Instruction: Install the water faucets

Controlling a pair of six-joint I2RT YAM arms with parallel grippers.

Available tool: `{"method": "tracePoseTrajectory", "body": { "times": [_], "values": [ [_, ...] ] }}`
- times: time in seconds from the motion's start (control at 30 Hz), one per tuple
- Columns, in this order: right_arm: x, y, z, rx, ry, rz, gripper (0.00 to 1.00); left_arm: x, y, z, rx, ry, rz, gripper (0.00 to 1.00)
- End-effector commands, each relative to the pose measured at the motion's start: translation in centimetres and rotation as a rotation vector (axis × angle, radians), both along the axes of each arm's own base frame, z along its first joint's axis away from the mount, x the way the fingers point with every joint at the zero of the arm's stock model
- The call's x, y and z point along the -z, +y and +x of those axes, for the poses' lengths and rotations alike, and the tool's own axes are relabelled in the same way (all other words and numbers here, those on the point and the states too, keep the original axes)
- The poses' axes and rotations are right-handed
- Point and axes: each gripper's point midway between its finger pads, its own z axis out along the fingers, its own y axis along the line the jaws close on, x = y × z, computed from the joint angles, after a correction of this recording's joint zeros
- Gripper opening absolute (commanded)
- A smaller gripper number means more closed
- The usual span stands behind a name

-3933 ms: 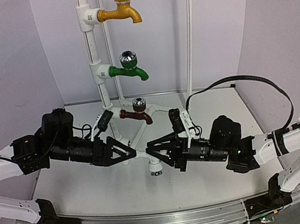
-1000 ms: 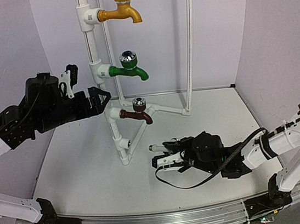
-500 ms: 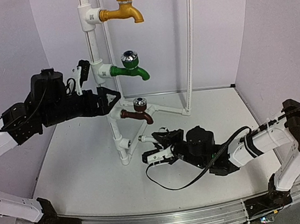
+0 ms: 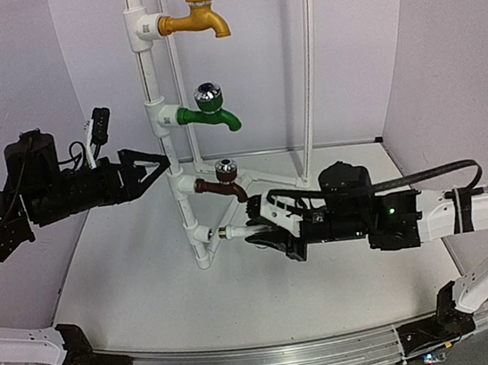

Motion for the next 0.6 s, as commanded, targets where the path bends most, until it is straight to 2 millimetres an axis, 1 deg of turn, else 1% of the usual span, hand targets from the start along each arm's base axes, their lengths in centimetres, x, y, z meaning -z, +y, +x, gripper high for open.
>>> {"method": "tracePoseTrajectory", "body": {
  "times": [0.0,0.07,0.17,0.23,0.33,0.37,0.47,0.57],
  "values": [
    [-5.5,0.3,-3.2,-0.080,0.317,0.220,0.00,2.2,-3.6,-5.1,0.341,0.178,-0.047,0.99],
    [-6.9,0.4,-3.6,-0.107,0.331,0.255,0.00,3.3,-5.4,-6.4,0.440,0.248,-0.049,0.99],
    [-8.5,0.5,-3.8,-0.126,0.318,0.281,0.00,4.4,-8.3,-8.4,0.555,0.294,-0.047,0.99],
    [-9.1,0.4,-3.9,-0.137,0.309,0.292,0.00,5.0,-9.3,-8.5,0.569,0.317,-0.041,1.00],
    [-9.8,0.4,-4.5,-0.168,0.312,0.305,0.00,6.3,-10.0,-8.0,0.555,0.353,-0.021,0.98],
    [-9.9,0.4,-4.6,-0.177,0.313,0.307,0.00,6.5,-10.3,-8.0,0.561,0.362,-0.018,0.96],
    [-10.3,0.5,-5.1,-0.208,0.309,0.312,0.00,6.7,-11.1,-8.0,0.579,0.374,-0.028,0.84],
    [-10.6,0.6,-5.4,-0.230,0.300,0.312,0.00,5.8,-11.4,-8.2,0.601,0.359,-0.076,0.71]
  ]
}}
